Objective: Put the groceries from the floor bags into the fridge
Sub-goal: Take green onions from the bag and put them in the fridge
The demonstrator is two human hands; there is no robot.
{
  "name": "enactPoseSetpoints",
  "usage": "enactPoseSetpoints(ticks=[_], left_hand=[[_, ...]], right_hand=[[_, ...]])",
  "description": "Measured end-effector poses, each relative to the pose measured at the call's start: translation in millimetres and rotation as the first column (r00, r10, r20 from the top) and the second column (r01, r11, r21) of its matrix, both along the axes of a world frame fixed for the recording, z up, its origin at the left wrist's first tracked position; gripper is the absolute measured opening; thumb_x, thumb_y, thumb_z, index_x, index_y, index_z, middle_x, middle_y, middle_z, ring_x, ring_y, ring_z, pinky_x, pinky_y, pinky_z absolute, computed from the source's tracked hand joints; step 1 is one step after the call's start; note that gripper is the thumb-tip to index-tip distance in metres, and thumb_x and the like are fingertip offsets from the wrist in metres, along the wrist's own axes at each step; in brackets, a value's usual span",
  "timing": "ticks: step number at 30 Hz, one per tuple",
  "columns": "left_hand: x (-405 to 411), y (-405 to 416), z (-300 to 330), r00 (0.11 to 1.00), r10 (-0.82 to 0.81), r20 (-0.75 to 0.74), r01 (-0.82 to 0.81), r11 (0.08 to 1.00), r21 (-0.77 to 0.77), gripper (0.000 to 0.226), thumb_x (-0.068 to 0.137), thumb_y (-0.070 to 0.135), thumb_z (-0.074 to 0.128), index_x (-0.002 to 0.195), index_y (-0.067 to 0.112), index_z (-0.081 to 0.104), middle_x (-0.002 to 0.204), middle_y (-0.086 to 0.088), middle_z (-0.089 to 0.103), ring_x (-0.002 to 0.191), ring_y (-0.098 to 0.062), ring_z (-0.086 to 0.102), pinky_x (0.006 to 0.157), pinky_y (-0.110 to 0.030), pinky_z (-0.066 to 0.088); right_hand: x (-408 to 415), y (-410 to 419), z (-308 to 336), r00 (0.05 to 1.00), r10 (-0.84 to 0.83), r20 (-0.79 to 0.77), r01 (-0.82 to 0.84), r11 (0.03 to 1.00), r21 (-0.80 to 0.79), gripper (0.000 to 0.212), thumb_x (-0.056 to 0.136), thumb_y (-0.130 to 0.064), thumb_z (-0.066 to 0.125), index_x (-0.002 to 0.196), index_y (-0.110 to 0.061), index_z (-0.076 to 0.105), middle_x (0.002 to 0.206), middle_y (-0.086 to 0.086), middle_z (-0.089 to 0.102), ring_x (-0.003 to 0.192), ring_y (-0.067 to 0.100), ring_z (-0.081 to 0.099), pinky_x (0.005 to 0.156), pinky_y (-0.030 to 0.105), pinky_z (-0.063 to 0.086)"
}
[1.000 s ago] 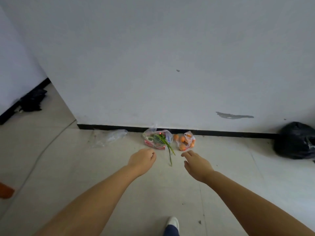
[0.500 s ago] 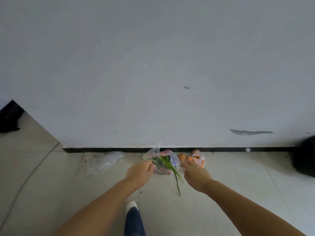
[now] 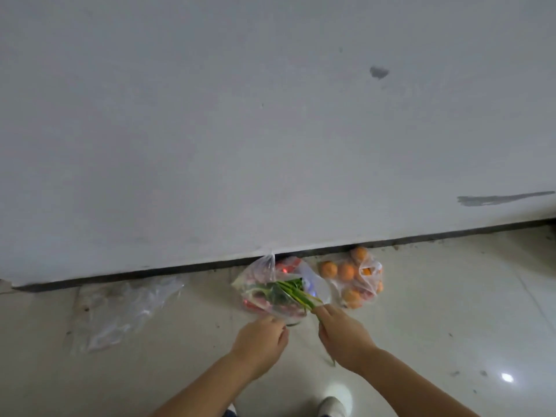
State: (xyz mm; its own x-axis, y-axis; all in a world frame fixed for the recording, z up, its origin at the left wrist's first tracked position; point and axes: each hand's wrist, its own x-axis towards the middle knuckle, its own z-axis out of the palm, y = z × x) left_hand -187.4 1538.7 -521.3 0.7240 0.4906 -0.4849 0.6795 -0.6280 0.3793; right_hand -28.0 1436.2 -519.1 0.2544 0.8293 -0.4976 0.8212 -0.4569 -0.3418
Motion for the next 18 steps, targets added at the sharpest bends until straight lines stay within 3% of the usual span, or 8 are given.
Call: enactPoseSetpoints(ticks=[4,7,12,15,16,18], left_hand=[[30.8,27.0,-144.7,0.995,-0.085,0.043,0.083,0.995,0.062,0.035,0.100,0.032,0.030,0.114,0.014,0.056,0.118,-0.008,0.057,0.107,-0.027,0.054,0.085,-0.035,0.044],[58.9,53.9,-240.0,0.972,-0.205,0.113,0.183,0.967,0.176,0.031,0.099,0.028,0.033,0.119,0.014,0.053,0.121,-0.007,0.055,0.111,-0.024,0.051,0.087,-0.038,0.045],[105.6,114.7,-352.0,0.847,-0.492,0.200,0.382,0.826,0.415,0.028,0.087,0.012,0.042,0.104,0.006,0.064,0.102,-0.010,0.066,0.093,-0.027,0.061,0.079,-0.037,0.050],[99.2,149.6,-368.5,0.800,-0.598,-0.050,0.508,0.631,0.586,0.021,0.076,0.013,0.049,0.083,0.009,0.069,0.076,-0.006,0.071,0.070,-0.025,0.067,0.077,-0.034,0.050],[89.6,159.7,-371.3,0.820,-0.562,-0.105,0.511,0.637,0.577,0.020,0.078,0.016,0.050,0.083,0.010,0.068,0.075,-0.006,0.071,0.072,-0.025,0.067,0.085,-0.038,0.046],[64.5,171.4,-367.7,0.873,-0.440,-0.209,0.485,0.740,0.467,0.023,0.079,0.025,0.051,0.081,0.013,0.069,0.073,-0.007,0.071,0.081,-0.024,0.068,0.100,-0.045,0.035]], right_hand=[[22.3,40.6,-137.5,0.999,0.032,0.026,-0.031,0.999,-0.027,0.038,0.095,-0.015,0.036,0.131,-0.018,0.045,0.133,0.004,0.050,0.119,0.024,0.050,0.088,0.033,0.043],[37.5,73.0,-231.2,0.996,0.064,0.063,-0.065,0.998,0.021,0.034,0.095,-0.014,0.042,0.128,-0.021,0.049,0.132,0.001,0.053,0.118,0.019,0.052,0.095,0.031,0.043],[72.6,138.8,-329.1,0.974,0.131,0.184,-0.170,0.961,0.217,0.043,0.095,-0.020,0.047,0.135,-0.033,0.045,0.137,-0.009,0.049,0.123,0.012,0.049,0.102,0.026,0.037],[91.0,163.9,-354.1,0.969,0.167,0.181,-0.218,0.923,0.318,0.058,0.092,-0.007,0.048,0.140,-0.037,0.037,0.143,-0.010,0.044,0.129,0.012,0.045,0.105,0.024,0.037],[93.8,165.6,-356.0,0.976,0.153,0.153,-0.192,0.940,0.283,0.063,0.092,-0.002,0.046,0.144,-0.033,0.032,0.148,-0.006,0.038,0.135,0.014,0.038,0.110,0.028,0.034],[94.1,162.1,-354.6,0.985,0.135,0.110,-0.153,0.973,0.174,0.071,0.090,0.004,0.041,0.150,-0.025,0.017,0.158,0.000,0.020,0.145,0.020,0.017,0.119,0.040,0.017]])
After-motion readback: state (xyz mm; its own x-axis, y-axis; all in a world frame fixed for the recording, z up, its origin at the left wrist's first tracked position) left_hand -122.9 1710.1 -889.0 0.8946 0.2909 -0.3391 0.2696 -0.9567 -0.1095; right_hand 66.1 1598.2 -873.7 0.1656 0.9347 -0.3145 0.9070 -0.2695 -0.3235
